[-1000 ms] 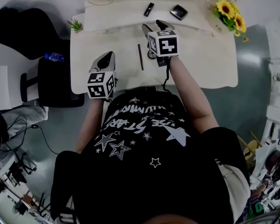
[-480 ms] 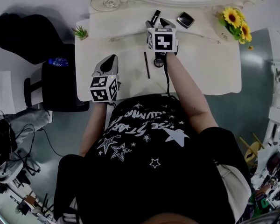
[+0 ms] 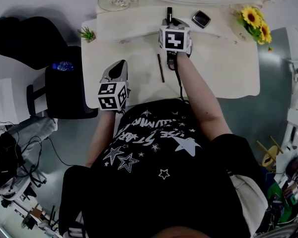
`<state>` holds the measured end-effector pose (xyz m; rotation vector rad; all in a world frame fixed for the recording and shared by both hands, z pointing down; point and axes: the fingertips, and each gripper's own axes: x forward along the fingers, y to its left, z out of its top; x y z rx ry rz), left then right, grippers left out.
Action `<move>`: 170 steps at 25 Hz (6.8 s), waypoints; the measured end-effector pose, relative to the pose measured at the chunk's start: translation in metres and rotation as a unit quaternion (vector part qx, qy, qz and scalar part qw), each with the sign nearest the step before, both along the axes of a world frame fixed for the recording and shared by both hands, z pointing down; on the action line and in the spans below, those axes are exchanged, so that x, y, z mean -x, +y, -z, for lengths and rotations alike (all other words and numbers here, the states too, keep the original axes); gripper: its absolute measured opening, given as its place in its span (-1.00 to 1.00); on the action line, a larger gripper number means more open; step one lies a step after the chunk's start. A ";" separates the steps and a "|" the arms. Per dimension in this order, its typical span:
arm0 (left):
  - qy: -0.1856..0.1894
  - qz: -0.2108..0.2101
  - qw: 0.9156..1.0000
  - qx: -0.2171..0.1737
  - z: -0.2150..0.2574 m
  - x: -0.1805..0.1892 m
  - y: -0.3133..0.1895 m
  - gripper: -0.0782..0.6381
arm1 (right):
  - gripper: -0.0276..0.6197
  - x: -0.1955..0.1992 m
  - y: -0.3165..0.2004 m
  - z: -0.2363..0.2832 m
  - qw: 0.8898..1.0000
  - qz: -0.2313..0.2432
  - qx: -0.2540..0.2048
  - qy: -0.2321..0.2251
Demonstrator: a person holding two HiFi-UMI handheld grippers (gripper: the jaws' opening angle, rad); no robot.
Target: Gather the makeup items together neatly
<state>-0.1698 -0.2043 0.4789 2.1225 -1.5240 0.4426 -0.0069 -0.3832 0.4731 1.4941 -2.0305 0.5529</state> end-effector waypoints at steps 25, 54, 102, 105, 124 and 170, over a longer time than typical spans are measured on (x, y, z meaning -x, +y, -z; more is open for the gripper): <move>0.011 -0.051 0.998 -0.016 0.005 -0.009 0.033 -0.78 | -0.56 -0.049 0.076 0.025 0.998 -0.036 -0.044 0.000; 0.009 -0.106 0.994 0.003 -0.016 -0.049 0.074 -0.78 | -0.56 -0.090 0.194 -0.070 0.999 -0.026 0.028 0.019; -0.009 -0.022 0.999 -0.023 0.016 -0.091 0.026 -0.78 | 0.20 -0.145 0.069 0.021 0.995 0.076 -0.049 -0.035; -0.011 -0.006 1.000 -0.022 0.016 -0.090 0.021 -0.78 | 0.22 -0.149 0.047 0.027 0.994 0.088 -0.054 -0.033; -0.021 0.078 0.997 -0.007 0.009 -0.097 -0.002 -0.78 | 0.29 -0.132 -0.031 0.003 0.979 0.203 -0.012 -0.019; -0.002 -0.038 0.999 -0.008 0.006 -0.087 0.017 -0.78 | 0.11 -0.168 0.070 0.008 0.999 -0.002 -0.042 -0.003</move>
